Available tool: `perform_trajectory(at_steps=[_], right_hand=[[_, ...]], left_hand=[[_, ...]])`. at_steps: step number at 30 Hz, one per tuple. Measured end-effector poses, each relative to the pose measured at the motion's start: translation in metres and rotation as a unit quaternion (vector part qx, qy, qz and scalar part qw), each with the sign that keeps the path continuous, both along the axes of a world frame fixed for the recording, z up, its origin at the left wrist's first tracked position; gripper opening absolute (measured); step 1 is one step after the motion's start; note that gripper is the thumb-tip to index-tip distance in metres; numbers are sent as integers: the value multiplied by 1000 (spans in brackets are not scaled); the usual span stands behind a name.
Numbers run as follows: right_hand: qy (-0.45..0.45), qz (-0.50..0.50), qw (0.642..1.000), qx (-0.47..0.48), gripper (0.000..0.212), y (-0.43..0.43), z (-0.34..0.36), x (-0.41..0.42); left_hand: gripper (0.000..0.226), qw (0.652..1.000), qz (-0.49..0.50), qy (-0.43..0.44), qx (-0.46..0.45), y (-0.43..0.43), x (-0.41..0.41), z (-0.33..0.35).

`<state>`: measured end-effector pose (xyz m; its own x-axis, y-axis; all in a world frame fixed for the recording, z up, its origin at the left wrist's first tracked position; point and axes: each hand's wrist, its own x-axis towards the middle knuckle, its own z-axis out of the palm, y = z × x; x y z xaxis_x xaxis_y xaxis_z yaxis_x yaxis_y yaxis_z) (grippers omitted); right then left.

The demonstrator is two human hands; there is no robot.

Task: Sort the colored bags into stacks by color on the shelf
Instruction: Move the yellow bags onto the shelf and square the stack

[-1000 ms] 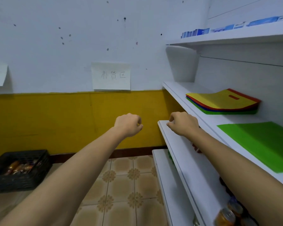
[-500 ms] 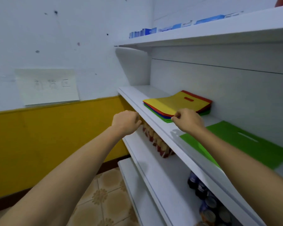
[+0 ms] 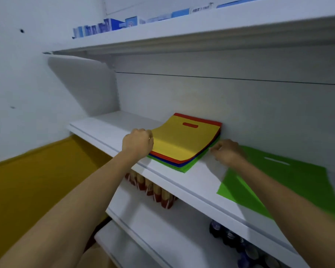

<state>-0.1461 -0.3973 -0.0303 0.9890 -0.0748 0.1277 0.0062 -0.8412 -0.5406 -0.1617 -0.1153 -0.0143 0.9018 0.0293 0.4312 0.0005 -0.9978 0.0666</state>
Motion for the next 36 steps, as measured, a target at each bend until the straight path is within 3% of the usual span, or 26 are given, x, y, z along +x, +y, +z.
perform_trajectory(at_steps=[4,8,12,16,21,27,32,34,36], right_hand=[[25,-59,997,30,41,31,-9,20],[36,-103,993,33,39,53,-13,28],[66,-135,987,51,60,62,-15,33],[69,-134,980,127,40,62,-15,40],[12,-159,978,138,31,70,-13,45],[-34,-180,982,43,11,86,-9,40],[-163,-160,973,-6,9,95,-13,33],[-204,-134,969,43,10,96,-16,34],[-224,-117,954,161,10,96,-17,37]], left_hand=[[36,999,-33,29,-15,29,40,-6],[42,995,-59,69,-50,49,75,-14],[61,978,-69,184,-70,60,109,-21],[56,959,-89,224,-152,65,136,-28],[58,961,-102,188,-177,66,141,-33],[59,963,-117,173,-169,68,139,-37],[58,963,-125,168,-170,67,138,-39],[58,964,-126,175,-156,67,139,-38],[57,965,-129,181,-141,67,139,-36]])
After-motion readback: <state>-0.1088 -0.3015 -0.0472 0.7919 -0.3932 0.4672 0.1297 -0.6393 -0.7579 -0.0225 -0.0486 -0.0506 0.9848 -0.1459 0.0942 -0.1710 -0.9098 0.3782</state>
